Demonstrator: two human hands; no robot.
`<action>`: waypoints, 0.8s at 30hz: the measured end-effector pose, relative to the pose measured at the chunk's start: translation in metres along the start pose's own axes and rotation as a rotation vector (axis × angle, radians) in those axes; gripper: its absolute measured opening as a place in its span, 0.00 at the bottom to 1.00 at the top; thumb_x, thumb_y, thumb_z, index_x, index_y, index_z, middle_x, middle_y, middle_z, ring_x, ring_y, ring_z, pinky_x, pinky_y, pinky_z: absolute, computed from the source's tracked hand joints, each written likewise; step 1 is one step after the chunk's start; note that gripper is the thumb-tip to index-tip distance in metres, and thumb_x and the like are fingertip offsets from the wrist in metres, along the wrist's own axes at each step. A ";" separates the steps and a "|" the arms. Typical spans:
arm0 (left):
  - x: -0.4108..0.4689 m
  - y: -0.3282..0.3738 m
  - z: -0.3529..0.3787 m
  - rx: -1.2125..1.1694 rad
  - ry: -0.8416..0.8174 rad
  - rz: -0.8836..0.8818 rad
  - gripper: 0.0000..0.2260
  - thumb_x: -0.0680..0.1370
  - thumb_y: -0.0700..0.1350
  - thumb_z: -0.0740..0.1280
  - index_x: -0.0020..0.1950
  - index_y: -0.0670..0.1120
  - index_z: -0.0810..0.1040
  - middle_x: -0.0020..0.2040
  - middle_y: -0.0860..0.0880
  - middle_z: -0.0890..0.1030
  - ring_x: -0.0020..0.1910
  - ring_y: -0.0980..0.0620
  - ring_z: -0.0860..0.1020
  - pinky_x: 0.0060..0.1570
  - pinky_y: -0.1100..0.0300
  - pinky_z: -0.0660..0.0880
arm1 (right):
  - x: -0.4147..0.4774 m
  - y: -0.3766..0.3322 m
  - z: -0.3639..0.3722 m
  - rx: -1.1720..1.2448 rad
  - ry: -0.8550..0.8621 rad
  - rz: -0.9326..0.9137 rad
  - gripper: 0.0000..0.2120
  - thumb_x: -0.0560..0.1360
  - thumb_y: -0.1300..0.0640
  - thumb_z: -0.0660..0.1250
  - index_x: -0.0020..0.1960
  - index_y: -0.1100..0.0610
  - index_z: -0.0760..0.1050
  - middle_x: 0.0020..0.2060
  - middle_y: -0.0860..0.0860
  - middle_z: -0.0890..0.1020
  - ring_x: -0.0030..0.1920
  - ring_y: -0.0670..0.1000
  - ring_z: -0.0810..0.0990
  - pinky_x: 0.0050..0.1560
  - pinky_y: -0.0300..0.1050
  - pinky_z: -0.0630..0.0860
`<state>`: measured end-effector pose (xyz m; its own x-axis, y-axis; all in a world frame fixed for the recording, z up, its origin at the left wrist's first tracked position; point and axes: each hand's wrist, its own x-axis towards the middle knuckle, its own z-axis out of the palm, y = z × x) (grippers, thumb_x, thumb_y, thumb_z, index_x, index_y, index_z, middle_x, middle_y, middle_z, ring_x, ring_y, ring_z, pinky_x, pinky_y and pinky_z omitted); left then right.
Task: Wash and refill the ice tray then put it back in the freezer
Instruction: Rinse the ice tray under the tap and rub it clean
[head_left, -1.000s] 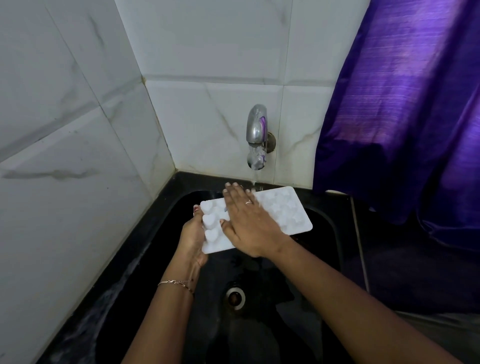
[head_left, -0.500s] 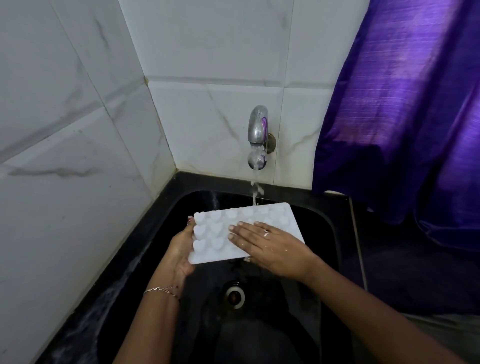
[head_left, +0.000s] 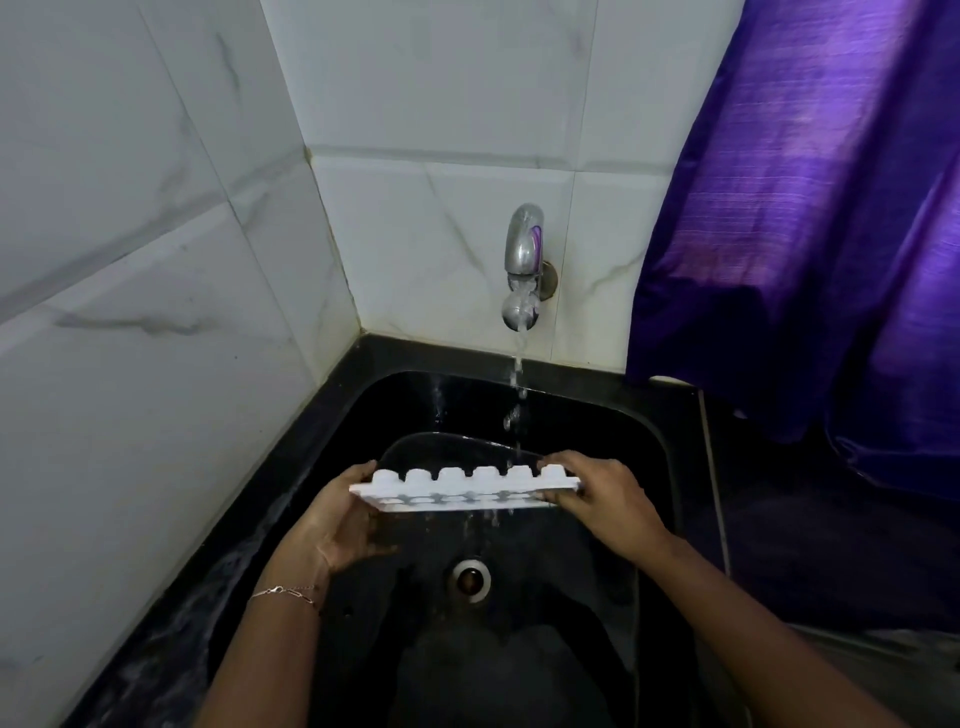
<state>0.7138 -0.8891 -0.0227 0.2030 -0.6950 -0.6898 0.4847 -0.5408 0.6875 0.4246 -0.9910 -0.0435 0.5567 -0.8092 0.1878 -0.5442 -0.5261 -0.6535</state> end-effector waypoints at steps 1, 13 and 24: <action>-0.002 -0.002 0.000 0.000 -0.006 0.011 0.22 0.81 0.58 0.54 0.50 0.43 0.80 0.44 0.42 0.84 0.40 0.44 0.82 0.43 0.50 0.75 | -0.001 -0.001 0.001 0.030 -0.016 0.059 0.16 0.71 0.43 0.72 0.57 0.46 0.77 0.44 0.46 0.84 0.40 0.42 0.81 0.43 0.46 0.78; -0.021 -0.013 0.001 -0.042 0.041 0.351 0.25 0.79 0.63 0.52 0.61 0.49 0.78 0.57 0.46 0.83 0.56 0.46 0.81 0.55 0.49 0.76 | -0.005 -0.030 0.012 0.764 0.113 0.367 0.10 0.78 0.55 0.67 0.52 0.61 0.80 0.45 0.52 0.86 0.47 0.50 0.85 0.45 0.43 0.80; -0.047 0.007 0.000 -0.156 0.104 0.584 0.20 0.81 0.53 0.49 0.55 0.53 0.81 0.52 0.52 0.84 0.59 0.48 0.78 0.62 0.51 0.70 | -0.016 -0.046 0.001 0.546 0.077 0.043 0.18 0.76 0.59 0.68 0.66 0.51 0.75 0.60 0.40 0.80 0.60 0.41 0.78 0.60 0.41 0.76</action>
<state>0.7072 -0.8606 0.0141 0.5509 -0.8013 -0.2332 0.3858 -0.0033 0.9226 0.4412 -0.9534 -0.0168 0.4828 -0.8544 0.1919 -0.1493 -0.2962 -0.9434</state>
